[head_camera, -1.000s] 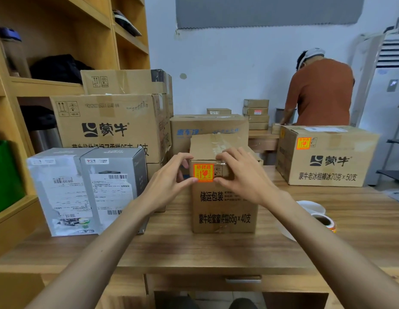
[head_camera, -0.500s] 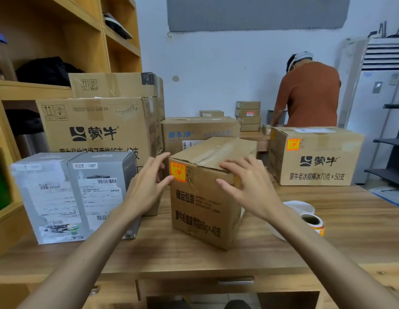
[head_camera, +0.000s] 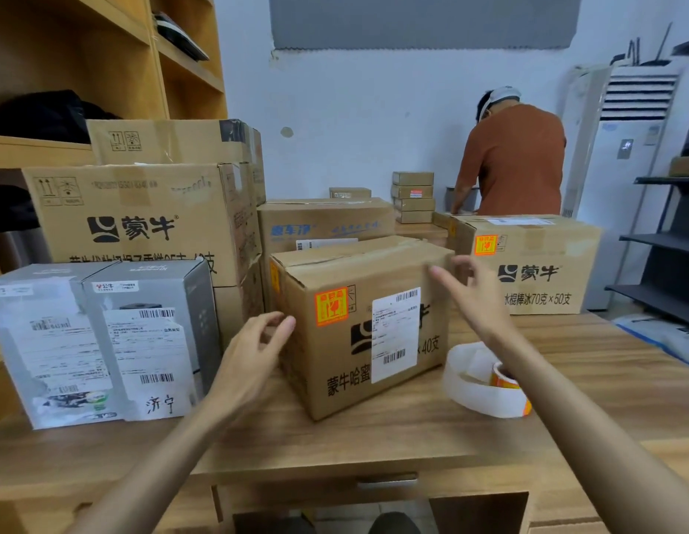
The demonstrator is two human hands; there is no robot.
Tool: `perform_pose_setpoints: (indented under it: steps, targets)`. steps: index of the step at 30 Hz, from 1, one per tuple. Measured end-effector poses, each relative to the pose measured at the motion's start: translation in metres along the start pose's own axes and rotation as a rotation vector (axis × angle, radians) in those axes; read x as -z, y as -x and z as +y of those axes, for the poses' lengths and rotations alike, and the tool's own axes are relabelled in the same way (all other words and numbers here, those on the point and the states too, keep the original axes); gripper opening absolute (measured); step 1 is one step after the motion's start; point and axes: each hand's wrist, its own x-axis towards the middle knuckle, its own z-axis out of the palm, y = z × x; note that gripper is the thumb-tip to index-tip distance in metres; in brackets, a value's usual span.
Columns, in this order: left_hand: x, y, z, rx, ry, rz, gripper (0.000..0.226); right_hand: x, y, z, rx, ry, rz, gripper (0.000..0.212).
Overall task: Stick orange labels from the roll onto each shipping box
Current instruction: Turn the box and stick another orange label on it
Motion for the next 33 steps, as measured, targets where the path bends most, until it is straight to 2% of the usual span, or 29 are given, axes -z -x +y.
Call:
perform_pose_setpoints:
  steps: [2,4,5,8,12,15,20,22,26,33]
  targets:
    - [-0.01,0.014,0.0,0.032,-0.076,-0.033,0.097,0.005,-0.015,0.026,-0.222,-0.042,-0.033,0.074]
    - [-0.019,0.018,0.002,0.079,-0.142,-0.077,0.111,0.004,-0.024,0.042,-0.327,-0.082,-0.116,0.09]
    - [-0.023,0.018,0.004,0.1,-0.151,-0.084,0.116,0.001,-0.025,0.044,-0.349,-0.111,-0.17,0.091]
    - [-0.032,0.01,0.007,0.12,-0.156,-0.067,0.12,-0.012,-0.024,0.043,-0.412,-0.216,-0.286,0.074]
    - [-0.034,-0.002,0.005,0.106,-0.084,-0.036,0.112,-0.026,-0.024,0.048,-0.323,-0.236,-0.207,0.067]
    - [-0.024,-0.012,0.006,0.095,0.033,-0.075,0.11,-0.025,-0.028,0.049,-0.24,-0.235,-0.175,0.068]
    - [-0.023,-0.028,0.029,0.0,0.109,-0.08,0.086,0.001,-0.038,0.032,-0.126,-0.254,-0.131,0.066]
    - [-0.027,-0.037,0.044,-0.028,0.123,-0.079,0.088,0.019,-0.042,0.026,-0.089,-0.292,-0.136,0.062]
    - [-0.048,-0.059,0.078,-0.084,0.179,-0.084,0.085,0.065,-0.053,0.022,-0.08,-0.346,-0.144,0.071]
    - [-0.102,-0.115,0.154,-0.164,0.293,-0.192,0.093,0.15,-0.088,0.036,-0.123,-0.226,-0.015,0.07]
